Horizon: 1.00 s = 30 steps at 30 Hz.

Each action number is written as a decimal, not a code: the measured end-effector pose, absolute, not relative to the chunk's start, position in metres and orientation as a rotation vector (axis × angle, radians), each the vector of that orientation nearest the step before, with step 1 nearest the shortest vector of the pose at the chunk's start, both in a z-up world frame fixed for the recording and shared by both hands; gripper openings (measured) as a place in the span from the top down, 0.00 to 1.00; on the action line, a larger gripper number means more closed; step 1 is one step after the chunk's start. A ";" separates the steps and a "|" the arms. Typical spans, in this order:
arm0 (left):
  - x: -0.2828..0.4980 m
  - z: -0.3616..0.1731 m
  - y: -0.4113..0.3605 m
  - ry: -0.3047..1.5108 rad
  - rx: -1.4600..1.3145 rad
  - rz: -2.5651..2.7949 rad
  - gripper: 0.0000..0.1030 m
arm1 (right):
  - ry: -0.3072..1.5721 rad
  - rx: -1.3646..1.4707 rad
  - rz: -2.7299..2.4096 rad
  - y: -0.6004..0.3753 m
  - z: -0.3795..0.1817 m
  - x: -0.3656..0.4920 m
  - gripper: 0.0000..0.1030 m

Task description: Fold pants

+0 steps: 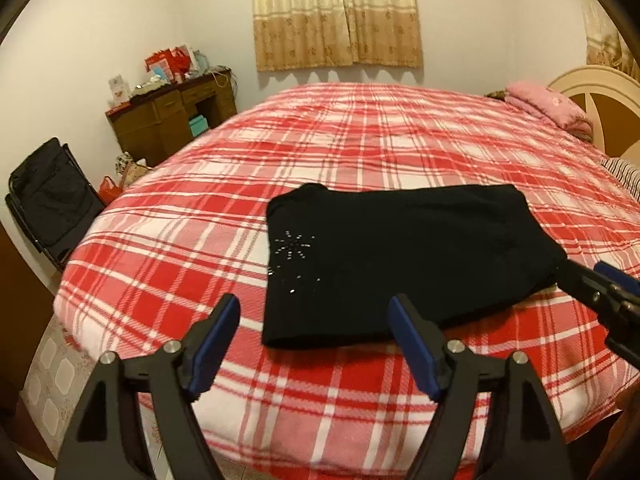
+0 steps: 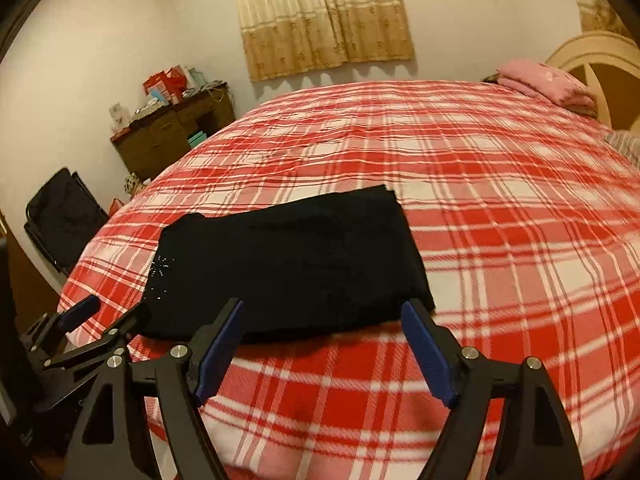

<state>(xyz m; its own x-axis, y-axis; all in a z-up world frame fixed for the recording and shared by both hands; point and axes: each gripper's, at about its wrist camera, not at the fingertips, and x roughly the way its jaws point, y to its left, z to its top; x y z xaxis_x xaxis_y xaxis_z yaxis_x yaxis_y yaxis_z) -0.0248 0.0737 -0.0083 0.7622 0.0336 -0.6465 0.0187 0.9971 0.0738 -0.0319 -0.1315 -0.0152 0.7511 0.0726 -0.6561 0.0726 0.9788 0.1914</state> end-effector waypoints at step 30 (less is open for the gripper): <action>-0.071 0.025 0.061 0.587 0.110 0.009 0.00 | 0.531 0.131 -0.135 -0.117 0.028 -0.096 0.21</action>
